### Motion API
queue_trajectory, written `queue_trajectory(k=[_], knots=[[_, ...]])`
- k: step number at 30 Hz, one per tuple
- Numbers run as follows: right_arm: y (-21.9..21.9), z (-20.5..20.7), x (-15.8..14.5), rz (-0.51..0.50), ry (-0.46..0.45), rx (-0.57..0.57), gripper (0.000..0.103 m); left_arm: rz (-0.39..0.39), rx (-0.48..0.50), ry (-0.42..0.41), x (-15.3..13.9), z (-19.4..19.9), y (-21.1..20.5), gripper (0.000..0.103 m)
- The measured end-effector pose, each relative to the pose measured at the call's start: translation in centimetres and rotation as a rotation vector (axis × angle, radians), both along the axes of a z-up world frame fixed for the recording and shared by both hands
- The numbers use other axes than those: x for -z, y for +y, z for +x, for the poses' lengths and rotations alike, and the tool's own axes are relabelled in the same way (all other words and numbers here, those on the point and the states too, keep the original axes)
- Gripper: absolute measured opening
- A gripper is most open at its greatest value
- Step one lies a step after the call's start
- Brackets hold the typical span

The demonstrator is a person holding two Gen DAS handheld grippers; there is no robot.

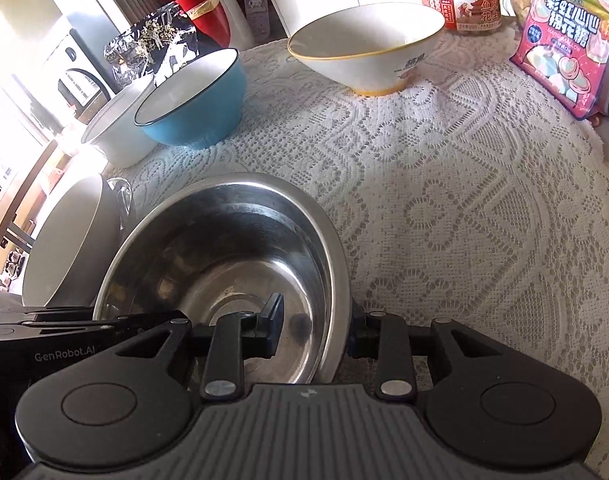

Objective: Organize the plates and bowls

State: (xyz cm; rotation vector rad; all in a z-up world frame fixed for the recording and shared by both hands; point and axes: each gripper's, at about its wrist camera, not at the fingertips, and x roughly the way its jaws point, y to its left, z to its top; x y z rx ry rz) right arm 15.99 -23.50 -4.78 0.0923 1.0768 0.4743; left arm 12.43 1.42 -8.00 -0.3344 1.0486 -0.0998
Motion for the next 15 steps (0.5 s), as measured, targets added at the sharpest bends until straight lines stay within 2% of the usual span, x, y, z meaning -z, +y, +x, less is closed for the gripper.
queue_trajectory(k=[5,12,15], knots=[[1.0,-0.6,-0.1,-0.064,-0.049,-0.029,0.031,0.019,0.004,-0.014,0.0,-0.2,-0.3,0.017],[2.2,-1.7,-0.4,-0.149,-0.102,-0.04,0.028,0.008,-0.011,-0.02,0.1,-0.2,0.0,0.017],[2.0,-1.9,-0.9,-0.147,-0.096,-0.028,0.027,0.048,0.008,-0.01,-0.2,-0.1,-0.5,0.017]])
